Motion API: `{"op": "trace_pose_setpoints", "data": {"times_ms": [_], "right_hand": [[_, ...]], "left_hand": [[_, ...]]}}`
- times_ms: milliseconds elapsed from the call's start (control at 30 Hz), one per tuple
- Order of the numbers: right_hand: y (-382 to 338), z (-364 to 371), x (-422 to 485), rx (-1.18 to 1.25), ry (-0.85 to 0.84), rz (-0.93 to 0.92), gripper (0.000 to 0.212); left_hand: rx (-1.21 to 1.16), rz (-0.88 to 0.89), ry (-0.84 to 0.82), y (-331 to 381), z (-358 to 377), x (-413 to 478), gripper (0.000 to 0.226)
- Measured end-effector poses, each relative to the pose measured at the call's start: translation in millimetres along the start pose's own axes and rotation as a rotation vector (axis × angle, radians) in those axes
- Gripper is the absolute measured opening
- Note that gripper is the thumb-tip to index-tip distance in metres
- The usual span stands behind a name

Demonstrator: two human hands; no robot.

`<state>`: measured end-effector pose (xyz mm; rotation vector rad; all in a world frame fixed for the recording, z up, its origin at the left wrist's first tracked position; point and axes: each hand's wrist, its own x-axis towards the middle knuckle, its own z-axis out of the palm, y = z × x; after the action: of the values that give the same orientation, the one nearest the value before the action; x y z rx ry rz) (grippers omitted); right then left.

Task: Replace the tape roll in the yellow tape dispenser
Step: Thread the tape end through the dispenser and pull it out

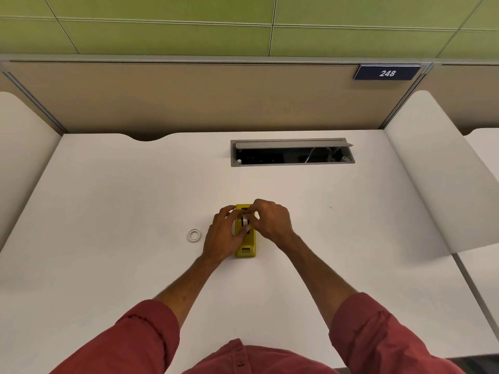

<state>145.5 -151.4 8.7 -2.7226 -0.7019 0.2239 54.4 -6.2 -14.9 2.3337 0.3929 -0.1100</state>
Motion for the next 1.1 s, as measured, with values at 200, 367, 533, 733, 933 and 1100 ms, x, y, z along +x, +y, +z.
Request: {"op": "trace_pose_setpoints", "data": {"times_ms": [200,367,533,733,933,1100], "right_hand": [[3,-2,1,0.062,-0.035,-0.019,0.021],[2,-5,10,0.107,-0.036,0.036,0.018],[2,-4,6,0.060,0.007,-0.019,0.020],[0,2,-12,-0.029,0.068,-0.157,0.020],[-4,1,-11,0.002,0.069,-0.100,0.021],[-3,3,-13,-0.146,0.069,-0.246,0.018]], "left_hand": [[0.043,0.026,-0.004,-1,1,1,0.050],[0.066,0.031,-0.005,-1,1,3,0.052],[0.067,0.020,-0.003,-1,1,3,0.055],[0.047,0.006,0.013,1,1,3,0.056],[0.072,0.012,0.016,3,0,2,0.053],[0.089,0.006,0.018,4,-1,2,0.055]]}}
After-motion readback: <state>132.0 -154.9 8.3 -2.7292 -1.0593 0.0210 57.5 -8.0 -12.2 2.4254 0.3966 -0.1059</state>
